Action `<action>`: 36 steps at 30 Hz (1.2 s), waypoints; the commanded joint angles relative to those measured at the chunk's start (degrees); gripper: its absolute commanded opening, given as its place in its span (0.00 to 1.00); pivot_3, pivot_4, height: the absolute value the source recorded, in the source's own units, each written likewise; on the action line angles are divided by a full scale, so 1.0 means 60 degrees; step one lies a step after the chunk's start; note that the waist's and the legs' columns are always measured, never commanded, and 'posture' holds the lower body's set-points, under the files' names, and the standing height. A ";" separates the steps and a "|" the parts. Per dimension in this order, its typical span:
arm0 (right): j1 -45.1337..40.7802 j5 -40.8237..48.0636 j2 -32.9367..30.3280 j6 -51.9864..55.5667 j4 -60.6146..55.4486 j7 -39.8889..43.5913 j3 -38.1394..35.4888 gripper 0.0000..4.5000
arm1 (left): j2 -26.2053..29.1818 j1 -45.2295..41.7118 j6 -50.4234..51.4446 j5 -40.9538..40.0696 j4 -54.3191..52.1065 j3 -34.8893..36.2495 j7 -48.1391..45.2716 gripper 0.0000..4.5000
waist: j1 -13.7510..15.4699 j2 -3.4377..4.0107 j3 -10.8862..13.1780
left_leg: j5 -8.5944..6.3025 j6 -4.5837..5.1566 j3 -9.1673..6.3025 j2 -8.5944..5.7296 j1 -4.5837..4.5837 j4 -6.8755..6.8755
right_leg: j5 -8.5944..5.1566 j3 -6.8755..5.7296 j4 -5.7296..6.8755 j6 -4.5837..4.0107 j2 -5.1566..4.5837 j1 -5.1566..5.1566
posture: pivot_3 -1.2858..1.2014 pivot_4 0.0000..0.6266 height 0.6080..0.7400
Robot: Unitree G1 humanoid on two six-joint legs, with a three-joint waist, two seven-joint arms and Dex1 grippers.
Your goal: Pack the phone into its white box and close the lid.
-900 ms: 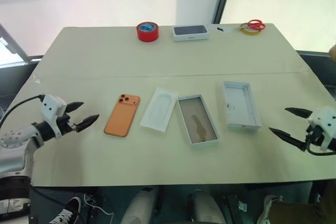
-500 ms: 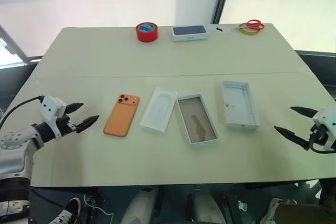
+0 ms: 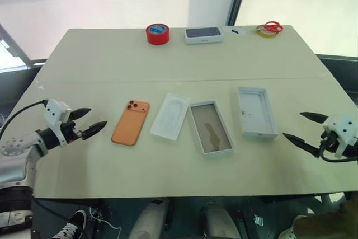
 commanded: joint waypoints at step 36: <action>-0.2551 -0.0449 0.1296 0.2663 -0.4179 -0.1250 0.2939 1.00 | -0.4371 -0.3817 0.9436 -0.2172 -0.2134 -0.1225 0.4272 0.99 | 0.0227 -0.0061 0.0027 | 0.0010 -0.0009 -0.0014 -0.0005 -0.0013 0.0039 | 0.0025 -0.0021 0.0023 0.0056 0.0009 -0.0002 | 0.52 0.24 0.97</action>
